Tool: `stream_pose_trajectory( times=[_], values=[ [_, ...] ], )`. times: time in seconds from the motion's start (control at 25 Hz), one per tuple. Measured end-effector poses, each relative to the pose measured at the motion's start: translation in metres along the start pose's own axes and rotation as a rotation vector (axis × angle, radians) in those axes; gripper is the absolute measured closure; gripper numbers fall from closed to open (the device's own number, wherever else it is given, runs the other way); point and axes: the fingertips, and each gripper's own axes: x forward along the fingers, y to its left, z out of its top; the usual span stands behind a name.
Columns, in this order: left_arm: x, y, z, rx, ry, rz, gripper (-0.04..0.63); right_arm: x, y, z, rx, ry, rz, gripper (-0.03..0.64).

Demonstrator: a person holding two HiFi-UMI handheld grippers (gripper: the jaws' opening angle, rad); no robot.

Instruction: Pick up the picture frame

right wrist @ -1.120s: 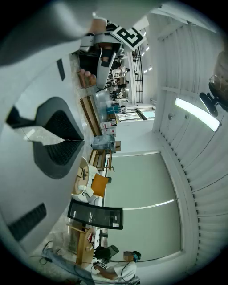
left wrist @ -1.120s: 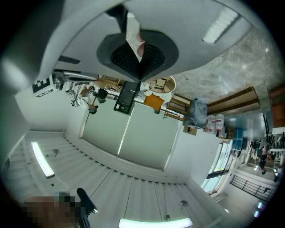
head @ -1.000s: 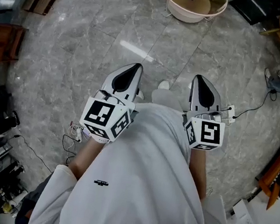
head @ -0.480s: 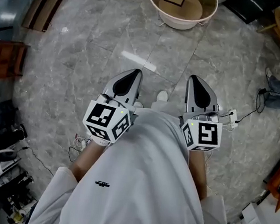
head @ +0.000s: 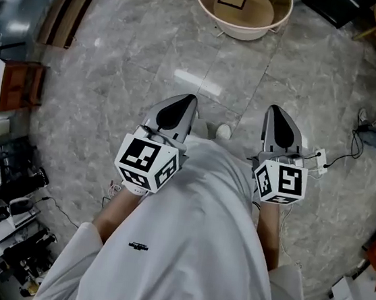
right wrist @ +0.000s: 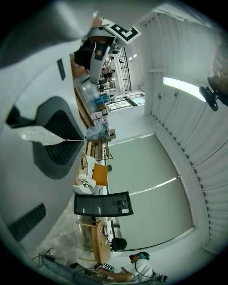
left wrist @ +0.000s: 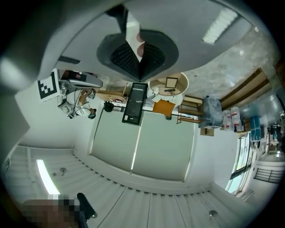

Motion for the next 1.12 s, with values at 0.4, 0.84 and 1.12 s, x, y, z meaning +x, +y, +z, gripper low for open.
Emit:
stream_pose_trajectory(
  times=[0.4, 0.84, 1.12],
  values=[
    [0.033, 0.016, 0.021, -0.005, 0.005, -0.048, 0.603, 0.025, -0.016, 0.017, 0.001, -0.037, -0.035, 0.611],
    [0.132, 0.125, 0.081, -0.062, 0.01, -0.095, 0.603, 0.16, -0.01, 0.042, -0.021, 0.044, -0.053, 0.611],
    [0.206, 0.218, 0.144, -0.077, 0.027, -0.112, 0.603, 0.289, -0.014, 0.094, -0.053, 0.088, -0.043, 0.611]
  ],
)
